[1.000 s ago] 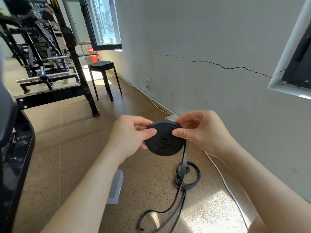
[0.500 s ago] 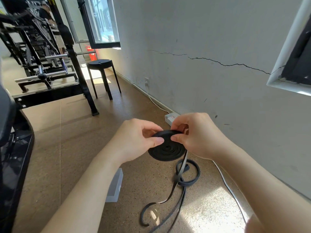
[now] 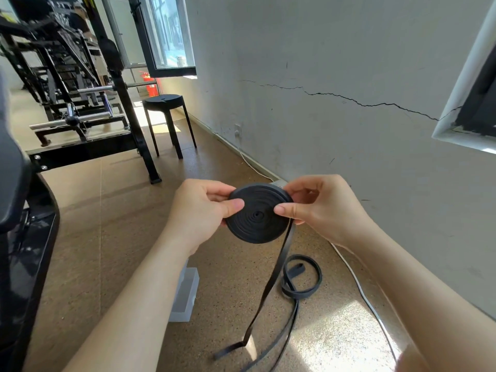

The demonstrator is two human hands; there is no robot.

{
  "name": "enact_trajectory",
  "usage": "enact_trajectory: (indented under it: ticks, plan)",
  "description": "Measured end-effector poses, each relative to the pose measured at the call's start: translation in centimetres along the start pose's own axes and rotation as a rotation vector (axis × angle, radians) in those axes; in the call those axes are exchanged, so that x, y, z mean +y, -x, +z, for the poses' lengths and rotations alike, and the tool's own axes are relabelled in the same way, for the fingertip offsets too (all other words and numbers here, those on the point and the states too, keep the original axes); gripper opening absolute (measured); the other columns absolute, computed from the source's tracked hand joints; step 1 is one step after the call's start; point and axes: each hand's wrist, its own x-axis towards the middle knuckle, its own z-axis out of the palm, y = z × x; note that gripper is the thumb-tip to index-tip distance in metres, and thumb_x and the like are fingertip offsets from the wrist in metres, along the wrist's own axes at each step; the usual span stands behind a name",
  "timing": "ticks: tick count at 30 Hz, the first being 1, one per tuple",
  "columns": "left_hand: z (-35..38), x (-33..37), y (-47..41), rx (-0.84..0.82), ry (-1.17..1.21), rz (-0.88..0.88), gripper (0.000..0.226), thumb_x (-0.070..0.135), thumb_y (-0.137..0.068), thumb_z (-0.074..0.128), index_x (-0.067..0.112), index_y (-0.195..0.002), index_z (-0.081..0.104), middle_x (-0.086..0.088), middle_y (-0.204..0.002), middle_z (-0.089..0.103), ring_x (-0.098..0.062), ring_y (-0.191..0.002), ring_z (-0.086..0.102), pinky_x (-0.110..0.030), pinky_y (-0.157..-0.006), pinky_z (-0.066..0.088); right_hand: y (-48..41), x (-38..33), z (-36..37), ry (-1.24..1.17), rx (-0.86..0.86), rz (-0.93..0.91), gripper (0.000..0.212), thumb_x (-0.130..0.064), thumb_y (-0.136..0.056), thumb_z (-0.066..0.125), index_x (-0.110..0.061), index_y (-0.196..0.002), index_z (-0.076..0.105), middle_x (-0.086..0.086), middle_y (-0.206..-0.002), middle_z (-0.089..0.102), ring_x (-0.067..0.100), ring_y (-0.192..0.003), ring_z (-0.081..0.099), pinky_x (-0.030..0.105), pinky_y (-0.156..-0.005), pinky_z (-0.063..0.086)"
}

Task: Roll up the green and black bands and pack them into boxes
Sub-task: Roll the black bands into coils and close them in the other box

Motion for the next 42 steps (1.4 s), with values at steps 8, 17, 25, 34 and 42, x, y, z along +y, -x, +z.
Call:
enact_trajectory:
  ticks: [8,17,25,34,42]
  plan:
    - [0.5,-0.1,0.0,0.025,0.127,-0.085,0.020,0.000,-0.081,0.071,0.019,-0.088,0.071,-0.006,-0.085,0.075,-0.025,-0.081,0.072,-0.048,-0.070,0.060,-0.2,0.5,0.6,-0.124,0.099,0.082,0.029,-0.019,-0.068,0.085,-0.013,-0.096,0.076,0.003,-0.080,0.076,0.016,-0.073,0.073,0.037,-0.068,0.062]
    - [1.1,-0.5,0.0,-0.008,0.162,-0.150,0.021,0.004,-0.084,0.068,0.013,-0.103,0.070,-0.004,-0.092,0.074,-0.022,-0.089,0.071,-0.036,-0.069,0.061,0.1,0.2,0.4,0.003,0.071,0.029,0.026,-0.015,-0.081,0.077,-0.032,-0.099,0.073,-0.008,-0.086,0.074,0.009,-0.083,0.070,0.037,-0.080,0.059]
    - [1.9,0.5,1.1,-0.167,-0.485,0.252,0.024,0.029,-0.086,0.068,0.038,-0.107,0.070,0.015,-0.094,0.071,-0.005,-0.091,0.064,-0.026,-0.078,0.055,0.5,-1.1,0.4,0.480,-0.069,-0.169,0.021,-0.018,-0.082,0.074,-0.025,-0.101,0.074,-0.007,-0.087,0.072,0.011,-0.084,0.064,0.027,-0.078,0.052]
    - [1.2,-0.4,0.2,-0.058,-0.184,0.091,0.021,0.018,-0.084,0.071,0.024,-0.103,0.073,0.008,-0.085,0.072,-0.003,-0.063,0.067,-0.013,-0.051,0.050,0.3,-0.4,0.2,0.209,0.024,-0.063,0.026,-0.024,-0.073,0.083,-0.025,-0.098,0.076,-0.015,-0.083,0.069,0.002,-0.080,0.066,0.018,-0.074,0.053]
    - [1.4,-0.6,0.0,-0.012,-0.041,0.032,0.017,0.015,-0.082,0.073,0.029,-0.091,0.071,0.005,-0.083,0.074,-0.016,-0.072,0.072,-0.039,-0.058,0.061,0.0,-0.3,0.1,0.177,0.089,-0.028,0.024,-0.028,-0.069,0.085,-0.024,-0.090,0.074,-0.014,-0.078,0.068,0.001,-0.074,0.065,0.018,-0.070,0.055]
